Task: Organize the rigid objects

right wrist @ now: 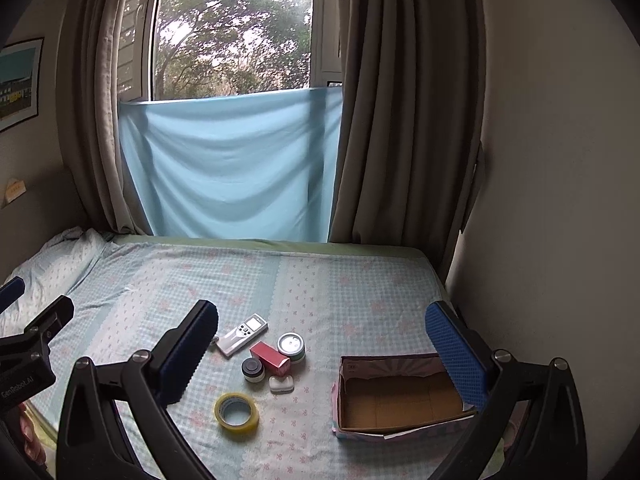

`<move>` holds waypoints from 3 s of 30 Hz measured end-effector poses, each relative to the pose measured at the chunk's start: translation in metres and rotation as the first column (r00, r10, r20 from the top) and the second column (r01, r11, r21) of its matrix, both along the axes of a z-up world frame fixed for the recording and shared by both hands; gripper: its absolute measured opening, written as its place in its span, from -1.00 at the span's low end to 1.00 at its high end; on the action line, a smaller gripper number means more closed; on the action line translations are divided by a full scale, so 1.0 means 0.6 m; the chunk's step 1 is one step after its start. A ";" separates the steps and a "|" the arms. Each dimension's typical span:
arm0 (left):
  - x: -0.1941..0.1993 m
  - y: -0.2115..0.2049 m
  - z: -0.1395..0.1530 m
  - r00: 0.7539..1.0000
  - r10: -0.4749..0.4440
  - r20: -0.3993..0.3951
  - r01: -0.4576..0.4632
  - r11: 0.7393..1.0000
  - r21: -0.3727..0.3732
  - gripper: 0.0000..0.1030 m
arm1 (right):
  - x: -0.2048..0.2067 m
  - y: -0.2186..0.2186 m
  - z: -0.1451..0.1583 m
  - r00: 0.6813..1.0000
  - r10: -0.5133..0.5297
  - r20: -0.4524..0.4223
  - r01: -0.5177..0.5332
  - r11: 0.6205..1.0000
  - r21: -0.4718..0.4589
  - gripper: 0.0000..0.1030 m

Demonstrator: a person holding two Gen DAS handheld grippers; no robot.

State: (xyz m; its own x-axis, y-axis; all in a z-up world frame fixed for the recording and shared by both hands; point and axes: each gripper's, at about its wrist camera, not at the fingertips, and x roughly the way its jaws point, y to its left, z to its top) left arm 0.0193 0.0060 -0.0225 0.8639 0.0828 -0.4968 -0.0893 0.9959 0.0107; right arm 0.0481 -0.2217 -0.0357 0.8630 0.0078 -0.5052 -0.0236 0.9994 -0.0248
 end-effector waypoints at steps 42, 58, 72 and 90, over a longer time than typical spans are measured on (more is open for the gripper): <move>0.389 0.264 -0.664 0.626 0.222 -0.747 -0.504 0.846 -0.171 0.99 | 0.451 0.221 -0.659 0.729 0.011 -0.684 0.077 0.992 0.099 0.82; 0.422 0.285 -0.751 0.542 0.192 -0.818 -0.555 0.813 -0.177 0.62 | 0.512 0.235 -0.737 0.621 -0.038 -0.783 0.076 0.997 0.012 0.13; 0.446 0.250 -0.744 0.584 0.171 -0.794 -0.469 0.869 -0.158 0.37 | 0.542 0.218 -0.758 0.591 0.001 -0.806 0.031 0.999 0.024 0.01; 0.328 0.241 -0.539 0.729 0.107 -0.676 -0.336 0.916 -0.218 0.32 | 0.433 0.252 -0.551 0.679 0.119 -0.725 -0.076 0.993 0.091 0.01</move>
